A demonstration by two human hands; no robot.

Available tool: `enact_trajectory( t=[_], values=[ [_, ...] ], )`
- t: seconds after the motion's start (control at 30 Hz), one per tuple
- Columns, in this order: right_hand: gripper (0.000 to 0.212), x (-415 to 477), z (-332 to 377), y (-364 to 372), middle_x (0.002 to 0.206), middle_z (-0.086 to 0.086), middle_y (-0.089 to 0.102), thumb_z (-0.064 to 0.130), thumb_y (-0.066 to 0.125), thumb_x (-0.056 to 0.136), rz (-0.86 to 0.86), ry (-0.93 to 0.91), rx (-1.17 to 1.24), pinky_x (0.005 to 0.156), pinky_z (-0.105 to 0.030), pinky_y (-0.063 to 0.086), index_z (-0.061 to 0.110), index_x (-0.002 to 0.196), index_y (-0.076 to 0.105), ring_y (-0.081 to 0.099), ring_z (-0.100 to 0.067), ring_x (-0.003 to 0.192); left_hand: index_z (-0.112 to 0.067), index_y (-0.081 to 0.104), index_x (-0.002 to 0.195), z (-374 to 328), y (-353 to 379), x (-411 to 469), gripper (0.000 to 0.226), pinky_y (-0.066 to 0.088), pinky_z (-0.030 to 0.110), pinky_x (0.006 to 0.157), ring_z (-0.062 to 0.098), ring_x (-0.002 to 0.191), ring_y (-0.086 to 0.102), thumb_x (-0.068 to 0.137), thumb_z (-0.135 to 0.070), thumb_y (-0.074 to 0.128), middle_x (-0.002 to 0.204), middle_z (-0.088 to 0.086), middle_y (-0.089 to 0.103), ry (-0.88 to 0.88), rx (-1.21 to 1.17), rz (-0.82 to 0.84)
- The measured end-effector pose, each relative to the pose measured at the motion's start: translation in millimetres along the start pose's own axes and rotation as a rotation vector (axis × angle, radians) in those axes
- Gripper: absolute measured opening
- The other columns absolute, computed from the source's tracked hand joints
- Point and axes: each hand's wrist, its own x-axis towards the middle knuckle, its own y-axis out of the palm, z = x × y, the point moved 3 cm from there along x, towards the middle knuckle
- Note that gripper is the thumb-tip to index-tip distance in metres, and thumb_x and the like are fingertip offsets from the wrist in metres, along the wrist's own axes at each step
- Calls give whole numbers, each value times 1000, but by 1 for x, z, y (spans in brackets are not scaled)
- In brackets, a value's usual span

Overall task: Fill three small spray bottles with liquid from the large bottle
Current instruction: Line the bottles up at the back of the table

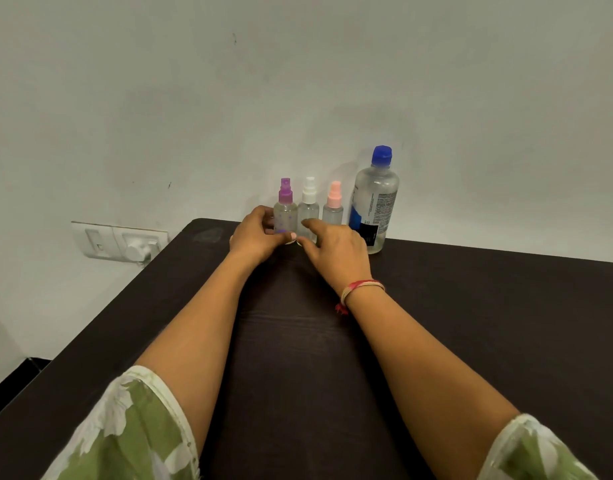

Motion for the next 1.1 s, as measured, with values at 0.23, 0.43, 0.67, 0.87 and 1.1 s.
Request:
enact_trajectory(
  t=[0.23,0.43,0.67,0.87,1.1],
  values=[
    [31,1,-2,0,104,-10,68,34,46,98,20,-22,-86,76,-37,48,19,120,60,63,-30,98,-33,47,104,-4,3,-1,42,44,45,99,9,90,59,74,-38,77,99,-16,56,17,102,-8],
    [29,0,-4,-1,98,-9,69,33,49,97,-26,-26,-71,74,-36,49,17,118,61,64,-28,93,-31,49,110,-4,4,0,46,42,47,100,10,94,57,74,-42,77,100,-16,56,13,121,2],
    [47,-12,-44,-41,107,-10,50,40,68,81,-737,182,242,74,-38,49,9,111,49,52,-19,93,-25,41,126,0,2,-1,86,43,47,101,14,105,59,57,-50,85,125,-5,57,-19,20,-22],
    [99,-12,-79,-27,137,-5,33,54,81,61,-487,457,464,104,-45,35,22,140,29,35,-22,129,-27,42,113,2,3,0,62,46,46,97,15,98,61,67,-44,82,109,-6,61,-18,29,-34],
    [83,-5,-85,-11,130,-7,44,27,85,66,-238,488,601,102,-34,40,17,132,36,45,-21,122,-28,44,109,2,3,2,56,45,46,98,15,98,60,69,-39,82,106,-8,60,-18,41,-19]
  ],
)
